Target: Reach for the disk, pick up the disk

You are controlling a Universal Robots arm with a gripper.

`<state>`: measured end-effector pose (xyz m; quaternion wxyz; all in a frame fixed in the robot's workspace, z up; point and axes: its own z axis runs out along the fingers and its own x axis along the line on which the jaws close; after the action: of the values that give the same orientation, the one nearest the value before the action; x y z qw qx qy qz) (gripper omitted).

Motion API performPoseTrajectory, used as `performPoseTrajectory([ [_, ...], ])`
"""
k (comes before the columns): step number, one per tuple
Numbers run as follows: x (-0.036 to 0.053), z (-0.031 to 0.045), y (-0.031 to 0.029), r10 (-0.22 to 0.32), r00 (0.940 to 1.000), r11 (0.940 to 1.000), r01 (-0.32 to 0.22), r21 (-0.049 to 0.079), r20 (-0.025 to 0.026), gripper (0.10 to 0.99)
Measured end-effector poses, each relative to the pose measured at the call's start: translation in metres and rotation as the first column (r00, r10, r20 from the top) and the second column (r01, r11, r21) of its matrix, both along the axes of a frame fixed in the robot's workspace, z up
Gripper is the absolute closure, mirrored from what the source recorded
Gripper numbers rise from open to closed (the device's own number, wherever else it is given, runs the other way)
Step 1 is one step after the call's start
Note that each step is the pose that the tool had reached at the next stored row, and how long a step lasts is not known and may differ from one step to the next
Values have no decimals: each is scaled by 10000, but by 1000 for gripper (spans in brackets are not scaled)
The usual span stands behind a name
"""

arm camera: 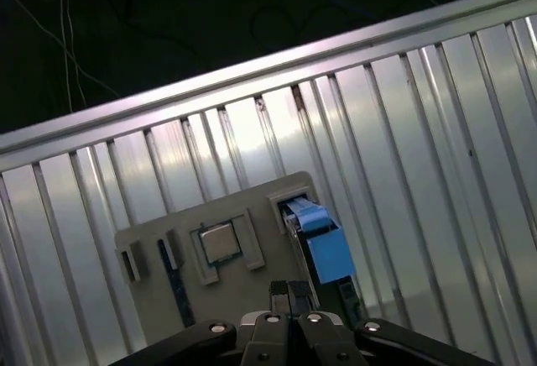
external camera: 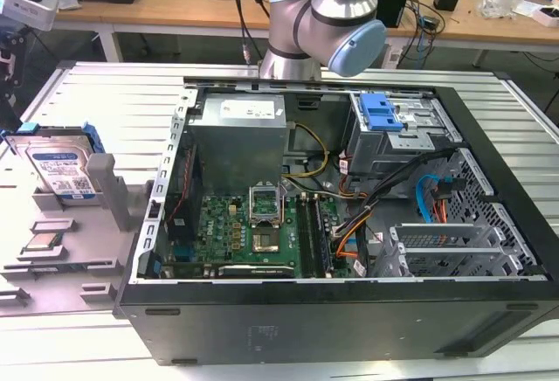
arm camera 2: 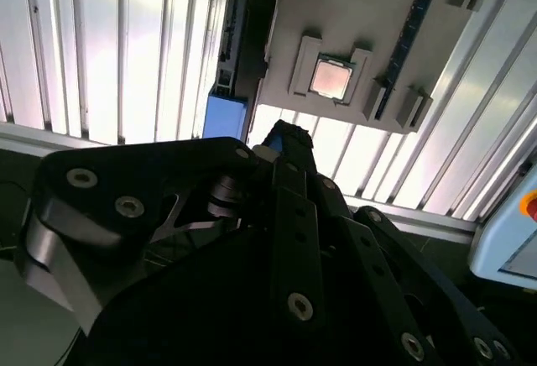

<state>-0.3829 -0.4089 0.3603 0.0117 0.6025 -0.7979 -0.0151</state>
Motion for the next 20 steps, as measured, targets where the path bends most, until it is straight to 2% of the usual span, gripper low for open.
performPoseTrajectory([
  [11,0,0,0,984,9951,9951,-984,0,0,980],
  [14,0,0,0,1287,9917,9917,-1287,0,1,980],
  [20,0,0,0,1954,9807,9807,-1954,0,0,980],
])
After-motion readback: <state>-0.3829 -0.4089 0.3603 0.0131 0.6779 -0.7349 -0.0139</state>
